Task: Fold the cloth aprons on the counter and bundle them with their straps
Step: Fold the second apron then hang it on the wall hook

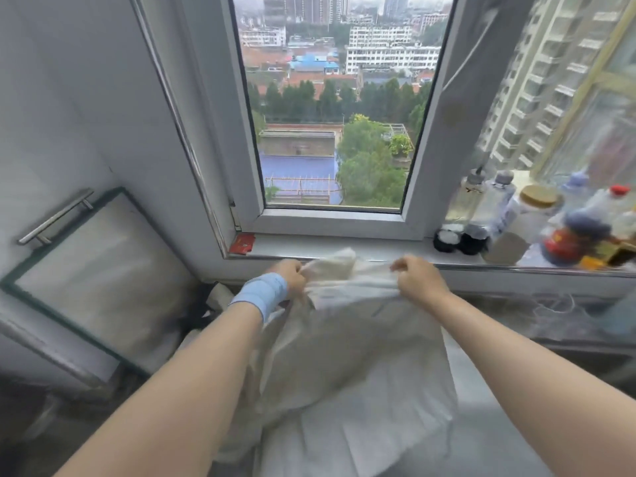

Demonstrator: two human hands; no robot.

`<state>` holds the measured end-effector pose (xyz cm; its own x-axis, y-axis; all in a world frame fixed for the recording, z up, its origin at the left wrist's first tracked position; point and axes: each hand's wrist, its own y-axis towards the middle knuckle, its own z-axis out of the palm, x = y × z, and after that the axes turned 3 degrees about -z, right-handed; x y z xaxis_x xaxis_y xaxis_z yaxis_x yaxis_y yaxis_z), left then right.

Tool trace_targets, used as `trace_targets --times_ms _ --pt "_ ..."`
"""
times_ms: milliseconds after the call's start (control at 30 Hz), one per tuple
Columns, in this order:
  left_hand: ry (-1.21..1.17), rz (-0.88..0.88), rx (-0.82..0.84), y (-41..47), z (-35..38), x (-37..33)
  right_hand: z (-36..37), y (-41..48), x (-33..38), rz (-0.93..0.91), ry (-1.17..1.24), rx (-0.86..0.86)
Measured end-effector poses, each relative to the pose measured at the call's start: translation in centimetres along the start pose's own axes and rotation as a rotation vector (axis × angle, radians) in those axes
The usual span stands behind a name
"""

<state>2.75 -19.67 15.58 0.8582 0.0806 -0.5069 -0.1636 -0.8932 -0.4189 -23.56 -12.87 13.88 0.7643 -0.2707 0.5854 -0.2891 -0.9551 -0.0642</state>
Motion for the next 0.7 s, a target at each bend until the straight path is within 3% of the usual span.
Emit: trace_targets --times_ms 67,200,300,400,567,700 --pt "-0.014 0.015 -0.28 -0.3 1.4 -2.3 -1.0 0.4 -1.7 -0.037 0.018 -0.023" --pt "0.203 0.135 -0.524 -2.8 5.8 -4.5 -0.1 -1.7 -4.3 -0.151 -0.354 -0.032" --pt "0.202 0.239 -0.357 -4.7 9.8 -4.0 3.0 -4.9 -5.5 -0.322 -0.28 0.038" --pt "0.33 0.203 -0.162 -6.9 13.7 -1.7 6.8 -8.2 -6.4 -0.389 -0.173 0.308" --pt "0.332 -0.004 0.01 -10.6 17.3 4.1 12.1 -13.1 -6.6 -0.466 -0.223 0.638" --pt "0.352 -0.14 0.065 -12.7 18.4 9.2 15.5 -15.8 -6.8 -0.583 -0.314 0.733"
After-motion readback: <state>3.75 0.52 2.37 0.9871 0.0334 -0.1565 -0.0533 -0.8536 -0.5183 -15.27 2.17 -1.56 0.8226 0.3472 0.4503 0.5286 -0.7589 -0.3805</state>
